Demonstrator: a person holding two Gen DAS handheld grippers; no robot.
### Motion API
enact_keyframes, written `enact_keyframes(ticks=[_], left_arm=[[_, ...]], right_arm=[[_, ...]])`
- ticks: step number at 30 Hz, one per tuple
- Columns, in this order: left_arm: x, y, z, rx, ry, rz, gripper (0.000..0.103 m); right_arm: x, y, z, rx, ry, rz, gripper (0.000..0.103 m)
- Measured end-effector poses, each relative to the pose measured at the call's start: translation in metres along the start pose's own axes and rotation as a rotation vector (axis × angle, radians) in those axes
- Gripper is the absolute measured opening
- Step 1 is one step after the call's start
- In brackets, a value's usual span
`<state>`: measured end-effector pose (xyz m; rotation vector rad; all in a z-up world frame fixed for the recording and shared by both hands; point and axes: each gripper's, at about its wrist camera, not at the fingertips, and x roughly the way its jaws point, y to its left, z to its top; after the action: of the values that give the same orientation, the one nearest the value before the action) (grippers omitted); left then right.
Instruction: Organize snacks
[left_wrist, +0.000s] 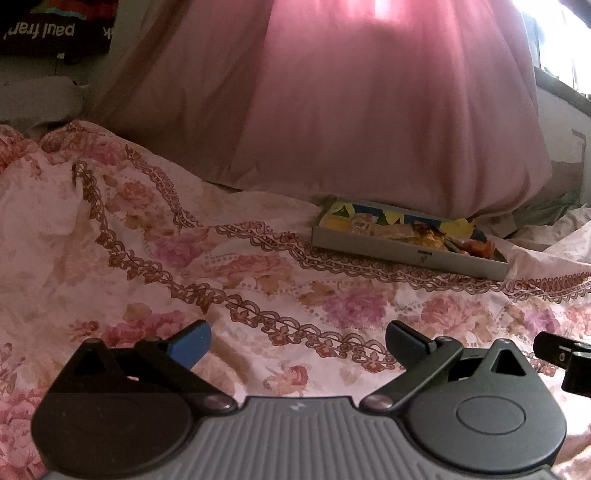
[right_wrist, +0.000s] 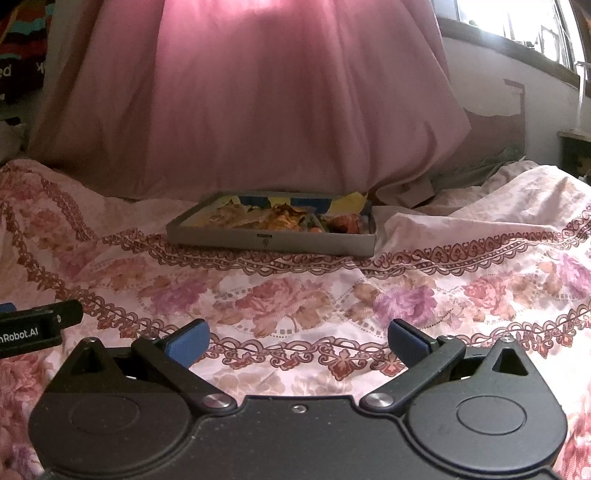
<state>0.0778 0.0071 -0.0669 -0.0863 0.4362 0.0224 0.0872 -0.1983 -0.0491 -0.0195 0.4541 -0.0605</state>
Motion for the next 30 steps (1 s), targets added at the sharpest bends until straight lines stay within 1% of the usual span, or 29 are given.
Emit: enact_keyframes(ticks=[13,30], left_arm=[[-0.0002,-0.0001,-0.0024,0.015,0.004,-0.011,0.103],[0.0007,0.0007,-0.0028,0.010,0.010,-0.010,0.103]], right_arm=[[0.0008,0.0002,-0.0005,0.001,0.006,-0.002,0.102],[0.0022,-0.0001,-0.0014,0.002,0.011,-0.003,0.102]])
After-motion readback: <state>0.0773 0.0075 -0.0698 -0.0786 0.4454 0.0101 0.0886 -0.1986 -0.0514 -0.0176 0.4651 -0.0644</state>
